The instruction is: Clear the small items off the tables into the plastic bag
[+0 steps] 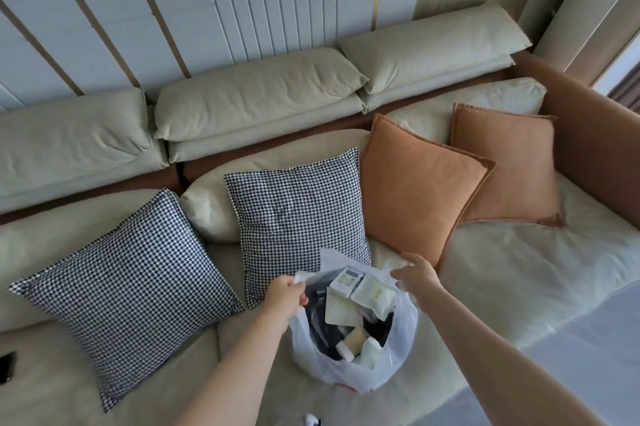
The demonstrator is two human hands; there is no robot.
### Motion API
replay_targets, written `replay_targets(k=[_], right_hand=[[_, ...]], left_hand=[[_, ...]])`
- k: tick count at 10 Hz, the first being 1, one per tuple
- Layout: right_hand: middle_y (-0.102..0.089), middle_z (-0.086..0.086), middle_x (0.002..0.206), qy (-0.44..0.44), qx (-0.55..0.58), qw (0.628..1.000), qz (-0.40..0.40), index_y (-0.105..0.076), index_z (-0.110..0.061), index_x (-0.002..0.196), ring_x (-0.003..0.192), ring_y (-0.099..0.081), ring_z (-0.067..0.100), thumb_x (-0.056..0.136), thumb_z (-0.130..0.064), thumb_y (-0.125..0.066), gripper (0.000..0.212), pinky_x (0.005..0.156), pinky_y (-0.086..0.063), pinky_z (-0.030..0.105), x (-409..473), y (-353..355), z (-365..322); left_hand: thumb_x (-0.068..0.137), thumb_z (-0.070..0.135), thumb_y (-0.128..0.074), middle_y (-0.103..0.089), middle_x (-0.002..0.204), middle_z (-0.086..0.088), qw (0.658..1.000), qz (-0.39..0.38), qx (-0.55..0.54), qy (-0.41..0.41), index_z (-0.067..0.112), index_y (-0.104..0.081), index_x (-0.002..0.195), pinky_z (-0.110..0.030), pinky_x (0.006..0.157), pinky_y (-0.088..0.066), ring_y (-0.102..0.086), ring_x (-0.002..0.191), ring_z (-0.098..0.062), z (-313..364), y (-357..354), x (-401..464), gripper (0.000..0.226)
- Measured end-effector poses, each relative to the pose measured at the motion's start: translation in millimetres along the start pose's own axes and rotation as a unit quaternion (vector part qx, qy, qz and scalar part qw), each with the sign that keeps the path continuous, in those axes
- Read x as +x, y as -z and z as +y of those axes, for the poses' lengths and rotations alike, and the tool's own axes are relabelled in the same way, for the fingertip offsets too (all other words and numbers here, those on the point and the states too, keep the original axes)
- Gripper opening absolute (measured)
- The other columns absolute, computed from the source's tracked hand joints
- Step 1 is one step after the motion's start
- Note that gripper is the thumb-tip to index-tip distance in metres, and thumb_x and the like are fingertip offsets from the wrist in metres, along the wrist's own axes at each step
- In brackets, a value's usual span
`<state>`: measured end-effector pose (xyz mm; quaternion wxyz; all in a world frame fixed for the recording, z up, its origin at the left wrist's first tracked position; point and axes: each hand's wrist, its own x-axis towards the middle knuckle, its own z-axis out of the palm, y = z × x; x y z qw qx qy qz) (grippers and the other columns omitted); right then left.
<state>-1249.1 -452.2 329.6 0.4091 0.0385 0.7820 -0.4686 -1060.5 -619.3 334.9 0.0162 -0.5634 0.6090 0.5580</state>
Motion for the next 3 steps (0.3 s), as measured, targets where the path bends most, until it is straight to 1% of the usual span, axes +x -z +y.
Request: replay_targets(k=[1,2,3], right_hand=[[-0.047,0.015,0.134,0.039,-0.07,0.997,0.01,-0.046,-0.01,0.135,0.103,-0.055,0.027,0.083,0.001,-0.065,0.056,0.077,-0.047,0.031,-7,-3,9],[-0.048,0.011,0.137,0.07,-0.178,0.982,0.012,-0.043,-0.014,0.138,0.114,-0.052,0.023,0.084,-0.008,-0.064,0.058,0.084,-0.04,0.023,-18,-6,14],[-0.048,0.01,0.136,0.099,-0.256,0.961,0.034,-0.04,-0.014,0.139,0.115,-0.052,0.022,0.087,-0.015,-0.058,0.055,0.085,-0.04,0.021,-34,-9,11]], left_hand=[[0.092,0.011,-0.05,-0.059,0.07,-0.003,0.999,-0.014,0.036,-0.015,0.006,-0.061,0.091,-0.022,0.048,-0.037,-0.061,0.067,-0.015,1,-2,-4,0.012],[0.089,0.013,-0.055,-0.064,0.093,-0.007,0.996,-0.035,0.075,-0.023,0.009,-0.057,0.118,-0.028,0.061,-0.049,-0.063,0.083,-0.02,3,-2,-8,0.03],[0.087,0.017,-0.054,-0.058,0.12,-0.012,0.985,-0.038,0.16,-0.048,0.013,-0.045,0.134,-0.035,0.083,-0.049,-0.059,0.106,-0.027,11,5,-13,0.048]])
